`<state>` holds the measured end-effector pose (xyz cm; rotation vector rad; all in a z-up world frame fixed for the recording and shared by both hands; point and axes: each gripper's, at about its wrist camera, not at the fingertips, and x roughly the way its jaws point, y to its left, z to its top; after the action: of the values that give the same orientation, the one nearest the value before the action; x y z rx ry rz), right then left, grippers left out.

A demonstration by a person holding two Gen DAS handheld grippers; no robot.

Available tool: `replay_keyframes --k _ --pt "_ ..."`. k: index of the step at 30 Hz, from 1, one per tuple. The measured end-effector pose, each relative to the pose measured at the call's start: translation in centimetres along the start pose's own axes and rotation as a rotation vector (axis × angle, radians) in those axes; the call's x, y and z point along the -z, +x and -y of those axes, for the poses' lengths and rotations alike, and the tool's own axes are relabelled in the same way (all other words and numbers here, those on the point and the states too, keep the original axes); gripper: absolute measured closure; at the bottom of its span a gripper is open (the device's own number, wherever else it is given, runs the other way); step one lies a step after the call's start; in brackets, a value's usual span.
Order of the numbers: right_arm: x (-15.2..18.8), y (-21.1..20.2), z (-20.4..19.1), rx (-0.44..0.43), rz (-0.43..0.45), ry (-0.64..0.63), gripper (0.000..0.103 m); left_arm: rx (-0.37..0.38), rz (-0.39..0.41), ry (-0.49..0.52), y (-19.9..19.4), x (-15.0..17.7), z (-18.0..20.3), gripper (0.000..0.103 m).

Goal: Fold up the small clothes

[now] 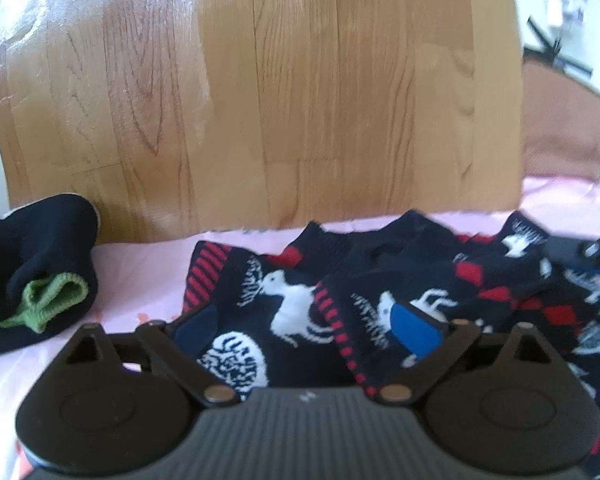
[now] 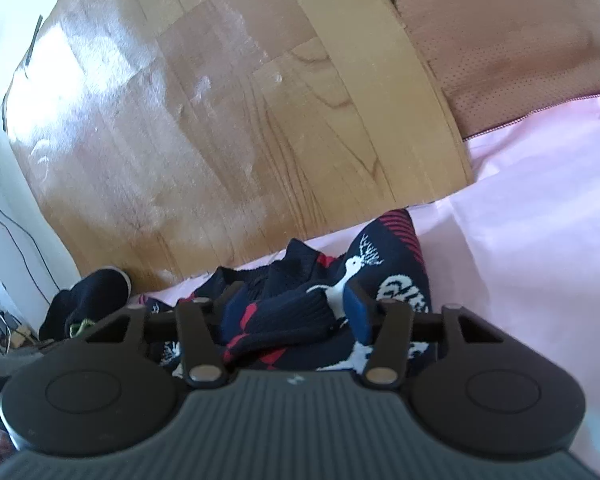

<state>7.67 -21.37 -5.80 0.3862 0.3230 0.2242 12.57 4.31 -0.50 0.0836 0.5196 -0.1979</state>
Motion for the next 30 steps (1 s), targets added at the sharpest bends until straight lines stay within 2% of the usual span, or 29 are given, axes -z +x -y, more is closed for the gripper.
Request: replay_keyframes --k 2,4,5,10,13,15,17,18,21,24,27,30 --pt "-0.1 0.6 0.0 0.029 -0.033 0.001 0.061 0.022 0.002 -0.014 0.0 0.0 -0.2 0.019" --pt "-0.1 1.7 -0.1 0.074 -0.096 -0.002 0.067 -0.004 -0.043 -0.008 0.8 0.0 0.0 0.044" --pt "0.0 2.0 -0.2 0.096 -0.114 -0.011 0.071 -0.014 -0.073 0.000 1.3 -0.1 0.1 0.045" --pt "0.0 2.0 0.3 0.121 -0.108 0.014 0.079 -0.043 -0.074 0.029 1.4 0.1 0.6 0.039" --pt "0.0 1.8 0.6 0.105 -0.097 0.034 0.077 -0.052 -0.082 0.010 1.3 0.0 0.3 0.032" --pt "-0.1 1.5 0.8 0.086 -0.081 0.056 0.075 -0.031 -0.116 -0.031 0.6 0.1 -0.6 0.030" --pt "-0.1 1.1 1.3 0.062 -0.046 0.088 0.064 -0.002 -0.111 -0.069 -1.7 0.6 -1.8 0.030" --pt "-0.2 0.9 1.6 0.054 -0.030 0.105 0.063 -0.002 -0.102 -0.075 -3.4 1.0 -2.5 0.028" --pt "-0.2 1.0 1.6 0.054 -0.024 0.120 0.062 -0.013 -0.115 -0.093 -9.1 3.1 -5.1 0.024" --pt "-0.2 1.1 1.3 0.060 -0.024 0.107 0.062 -0.019 -0.177 -0.133 -14.3 6.1 -7.8 0.023" --pt "-0.2 1.1 1.5 0.052 -0.028 0.114 0.059 0.002 -0.233 -0.178 -18.8 9.0 -9.3 0.023" --pt "-0.3 0.4 1.5 0.046 -0.057 0.142 0.059 0.049 -0.255 -0.218 -22.2 10.8 -10.1 0.023"
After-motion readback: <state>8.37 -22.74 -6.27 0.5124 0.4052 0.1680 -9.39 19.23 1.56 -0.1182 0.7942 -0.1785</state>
